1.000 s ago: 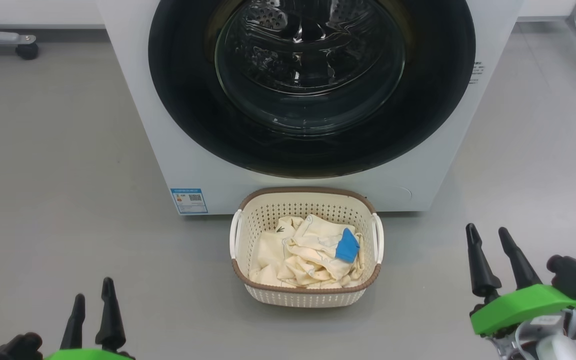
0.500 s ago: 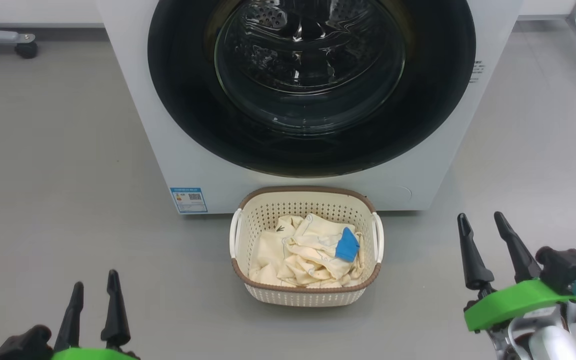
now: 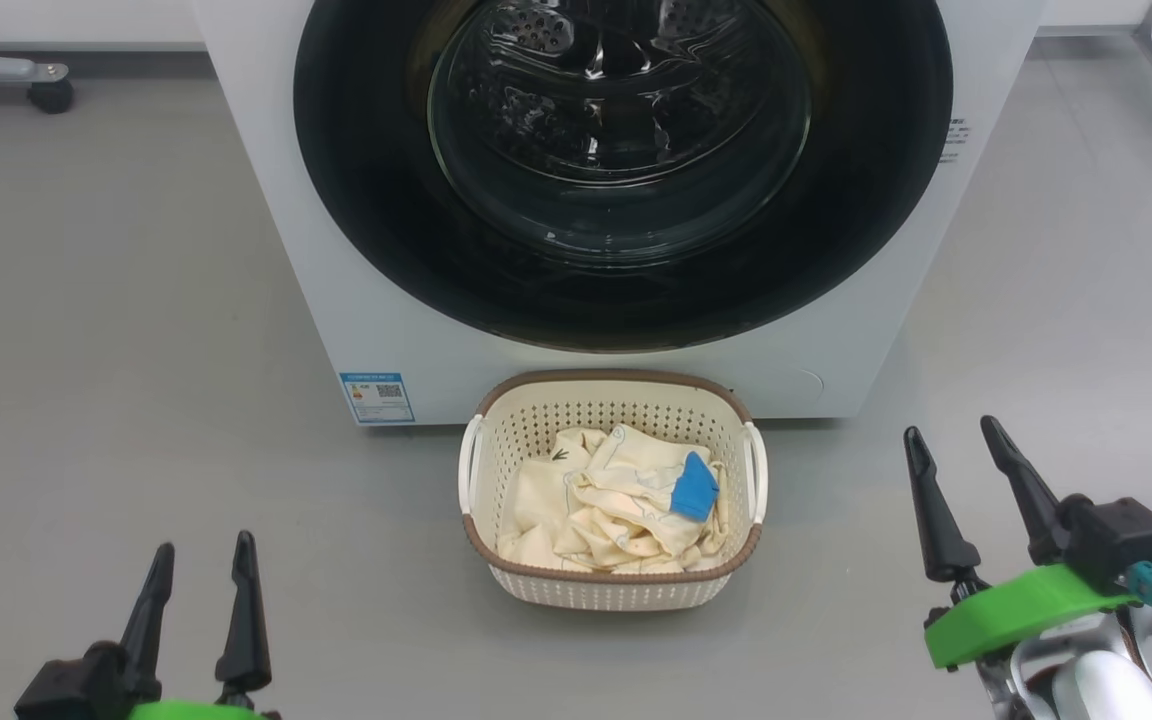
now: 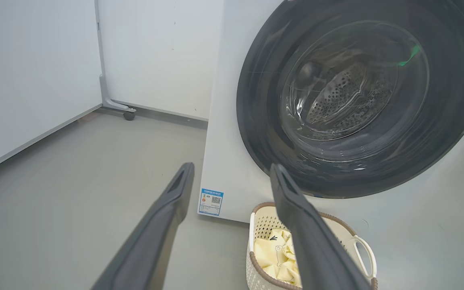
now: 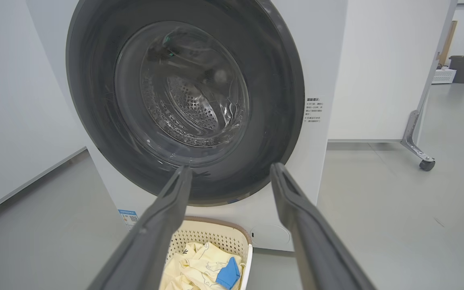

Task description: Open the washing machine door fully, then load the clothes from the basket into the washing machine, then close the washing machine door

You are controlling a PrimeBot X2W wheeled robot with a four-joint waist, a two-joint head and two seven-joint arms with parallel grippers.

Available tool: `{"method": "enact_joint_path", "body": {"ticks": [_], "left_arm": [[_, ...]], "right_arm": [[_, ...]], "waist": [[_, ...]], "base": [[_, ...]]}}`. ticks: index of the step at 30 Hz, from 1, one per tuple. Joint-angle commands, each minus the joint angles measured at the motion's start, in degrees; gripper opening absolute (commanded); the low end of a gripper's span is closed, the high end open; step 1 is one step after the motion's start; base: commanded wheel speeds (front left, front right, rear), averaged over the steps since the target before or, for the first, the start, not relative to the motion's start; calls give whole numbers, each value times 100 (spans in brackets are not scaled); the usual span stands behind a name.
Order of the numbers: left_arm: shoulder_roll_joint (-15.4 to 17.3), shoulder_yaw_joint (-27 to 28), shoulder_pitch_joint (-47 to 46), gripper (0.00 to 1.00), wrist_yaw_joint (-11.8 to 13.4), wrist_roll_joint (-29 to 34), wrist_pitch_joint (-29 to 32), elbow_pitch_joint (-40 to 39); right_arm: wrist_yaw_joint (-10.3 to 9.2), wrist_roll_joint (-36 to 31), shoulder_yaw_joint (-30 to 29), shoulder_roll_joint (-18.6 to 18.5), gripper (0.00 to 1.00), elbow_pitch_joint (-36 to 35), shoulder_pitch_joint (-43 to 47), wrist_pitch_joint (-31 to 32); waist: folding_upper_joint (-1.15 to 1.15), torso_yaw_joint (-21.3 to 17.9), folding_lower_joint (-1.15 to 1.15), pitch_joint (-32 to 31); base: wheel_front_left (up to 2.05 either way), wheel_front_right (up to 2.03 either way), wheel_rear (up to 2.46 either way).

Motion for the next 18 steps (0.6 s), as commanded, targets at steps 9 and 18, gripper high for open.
{"method": "enact_joint_path", "body": {"ticks": [9,18], "left_arm": [[160,186,-73,100,2,146,-80,-173],[160,177,-86,100,2,159,-80,-160]], "right_arm": [[-17,90,18,-15,100,-42,-176,-79],[-17,90,26,-18,100,63,-158,-79]], "waist": [[0,-12,0,21],[0,-9,0,16]], "base": [[0,0,0],[0,0,0]]}}
